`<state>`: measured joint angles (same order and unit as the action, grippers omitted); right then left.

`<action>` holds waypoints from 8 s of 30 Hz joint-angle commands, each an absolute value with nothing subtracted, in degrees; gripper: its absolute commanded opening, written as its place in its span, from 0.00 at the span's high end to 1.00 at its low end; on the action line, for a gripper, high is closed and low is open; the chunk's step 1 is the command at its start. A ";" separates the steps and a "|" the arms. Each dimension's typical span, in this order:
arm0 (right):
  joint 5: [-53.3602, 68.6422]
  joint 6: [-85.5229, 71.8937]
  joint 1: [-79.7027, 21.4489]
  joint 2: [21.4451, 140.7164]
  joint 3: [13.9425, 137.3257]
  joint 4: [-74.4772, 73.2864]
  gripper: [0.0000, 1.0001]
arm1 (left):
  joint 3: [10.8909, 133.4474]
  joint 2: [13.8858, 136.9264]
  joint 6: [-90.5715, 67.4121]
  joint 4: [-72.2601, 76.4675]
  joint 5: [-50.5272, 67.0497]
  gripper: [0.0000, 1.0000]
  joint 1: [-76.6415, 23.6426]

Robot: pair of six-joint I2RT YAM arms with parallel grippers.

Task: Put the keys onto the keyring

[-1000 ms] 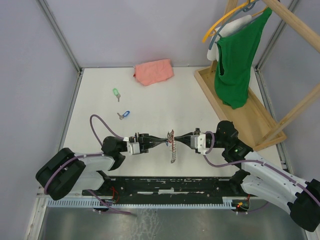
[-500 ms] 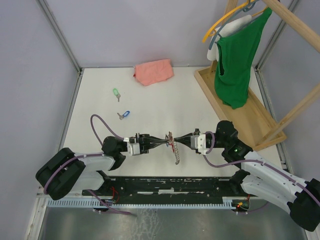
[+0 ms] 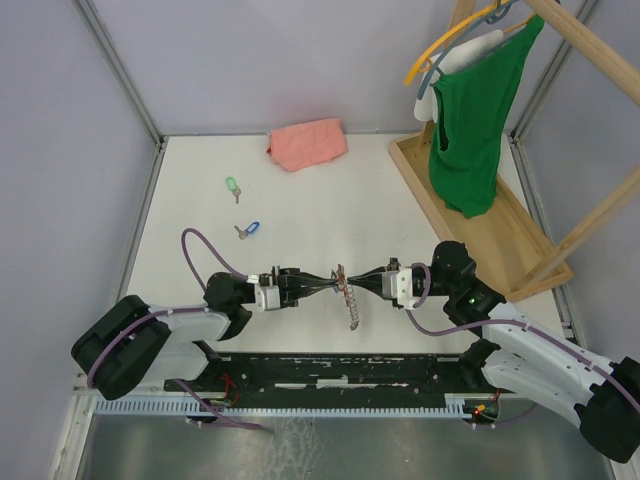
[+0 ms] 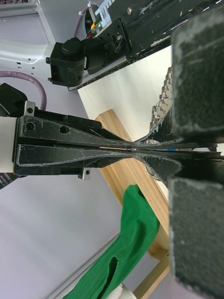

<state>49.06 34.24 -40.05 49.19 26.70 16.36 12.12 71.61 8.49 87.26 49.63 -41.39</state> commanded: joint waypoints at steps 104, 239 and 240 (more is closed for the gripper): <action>49.22 32.26 -39.94 47.01 28.86 19.92 0.99 | 11.96 67.31 4.10 92.27 44.80 0.97 -42.49; 51.59 32.05 -39.97 46.05 29.34 20.00 0.99 | 14.93 69.58 4.95 90.46 46.26 0.97 -43.72; 51.55 32.05 -39.91 46.01 29.35 20.08 0.99 | 15.01 69.61 4.85 90.45 46.36 0.97 -43.76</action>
<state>50.17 32.62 -39.75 46.65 27.73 15.88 12.91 69.10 4.10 87.11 45.60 -43.27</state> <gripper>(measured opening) 0.012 0.032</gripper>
